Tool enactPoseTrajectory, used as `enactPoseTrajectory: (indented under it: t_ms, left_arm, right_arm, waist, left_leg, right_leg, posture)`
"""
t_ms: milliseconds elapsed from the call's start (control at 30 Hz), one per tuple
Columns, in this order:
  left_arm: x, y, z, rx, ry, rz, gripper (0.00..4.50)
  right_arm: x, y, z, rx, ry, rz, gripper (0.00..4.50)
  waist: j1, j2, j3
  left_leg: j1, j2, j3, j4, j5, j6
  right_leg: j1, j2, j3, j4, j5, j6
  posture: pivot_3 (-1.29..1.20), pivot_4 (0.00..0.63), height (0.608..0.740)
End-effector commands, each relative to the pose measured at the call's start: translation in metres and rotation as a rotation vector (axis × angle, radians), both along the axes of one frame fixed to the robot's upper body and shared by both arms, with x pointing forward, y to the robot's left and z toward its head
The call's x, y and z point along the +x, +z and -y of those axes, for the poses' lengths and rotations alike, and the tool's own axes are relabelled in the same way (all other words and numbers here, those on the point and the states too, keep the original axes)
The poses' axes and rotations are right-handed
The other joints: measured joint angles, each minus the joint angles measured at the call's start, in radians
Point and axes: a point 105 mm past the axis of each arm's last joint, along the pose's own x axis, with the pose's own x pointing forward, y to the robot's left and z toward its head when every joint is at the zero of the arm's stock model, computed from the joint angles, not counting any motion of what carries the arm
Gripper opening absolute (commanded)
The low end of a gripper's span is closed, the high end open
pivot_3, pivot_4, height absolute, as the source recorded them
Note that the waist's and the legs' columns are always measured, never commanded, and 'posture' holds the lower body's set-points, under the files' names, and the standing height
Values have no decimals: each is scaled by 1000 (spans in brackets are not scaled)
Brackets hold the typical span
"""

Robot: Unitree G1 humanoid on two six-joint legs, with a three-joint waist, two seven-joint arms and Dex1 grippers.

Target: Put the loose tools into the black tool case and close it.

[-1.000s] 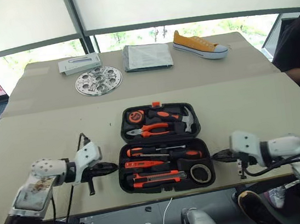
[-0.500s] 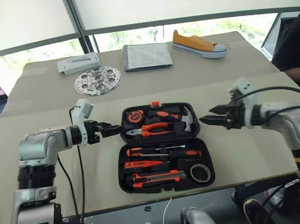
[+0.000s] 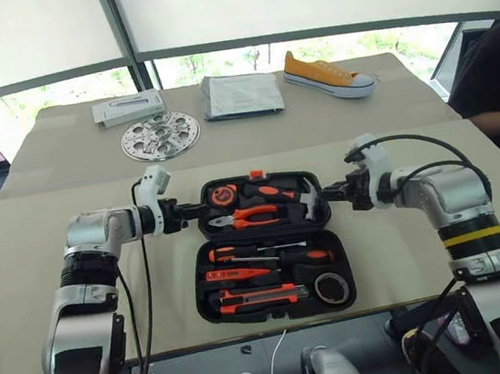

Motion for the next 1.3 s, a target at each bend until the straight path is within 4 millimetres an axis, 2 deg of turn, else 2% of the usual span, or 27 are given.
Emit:
enactPoseTrajectory:
  t_ms: [33,100,233,400,567,633,700,767,900,1033,1133,1300]
  left_arm:
    - [-4,-13,-8,47,12,-18,141]
    - [-4,-11,-8,46,6,-3,56]
    - [-2,3,-7,27,-12,70,56]
    - [8,41,-9,7,9,315,56]
    - [9,71,-8,3,30,512,56]
    - [6,78,-6,35,18,595,56]
    - [0,74,-3,105,-12,673,56]
    - [-8,63,-2,182,-40,729,56]
    - [-15,54,-6,166,-29,690,56]
    - [-15,49,-12,164,-10,643,56]
    - [-12,47,-15,161,4,621,0]
    - [-12,47,-15,156,1,617,0]
  right_arm:
    - [0,0,6,-38,-14,20,0]
    - [0,1,5,-40,-11,29,0]
    - [5,19,-1,-33,8,104,0]
    - [23,72,-7,-48,-34,391,0]
    - [24,103,-13,-72,-44,621,0]
    - [21,109,-13,-99,-48,701,0]
    - [15,104,-16,-164,-16,775,0]
    - [6,89,-17,-178,11,777,0]
    - [-3,65,-13,-139,7,654,0]
    - [-10,60,-1,-42,-57,491,0]
    - [-20,57,7,17,-77,390,703]
    - [-34,55,4,75,-63,317,2374]
  waist:
    - [0,0,-3]
    - [0,1,-3]
    - [-2,2,-3]
    - [-8,1,-3]
    - [-9,1,-3]
    - [-11,1,-3]
    - [-14,1,-3]
    - [-15,1,-3]
    - [-13,1,-3]
    - [-8,1,-3]
    - [-5,1,-3]
    - [-6,1,-3]
  left_leg:
    - [1,0,0,0,0,0]
    - [1,0,0,0,0,0]
    - [1,0,0,0,0,0]
    - [-2,0,0,0,0,0]
    - [-6,0,1,-1,1,-1]
    - [-7,0,0,-2,1,-1]
    - [-7,0,0,-2,1,-1]
    - [-8,-1,0,-2,1,-1]
    - [-8,-1,1,-3,1,-1]
    - [-7,-1,1,-1,1,-1]
    - [-6,0,0,-1,1,-1]
    - [-6,0,1,-3,0,1]
  right_leg:
    - [0,0,1,0,0,0]
    - [0,0,2,0,0,0]
    - [0,0,2,1,0,0]
    - [-3,0,2,1,0,0]
    - [-9,1,2,2,0,-1]
    - [-9,1,1,2,0,-1]
    - [-10,1,0,2,1,-1]
    - [-11,2,-2,1,1,-1]
    - [-12,2,-3,1,1,-1]
    - [-11,1,1,0,1,-1]
    - [-10,2,4,1,1,-2]
    - [-10,2,4,1,1,-2]
  posture:
    - [0,150,739]
    - [0,150,739]
    - [0,150,739]
    - [0,150,739]
    - [0,150,739]
    - [0,150,739]
    - [0,150,739]
    - [0,150,739]
    - [0,150,739]
    - [0,150,739]
    - [0,150,739]
    - [0,150,739]
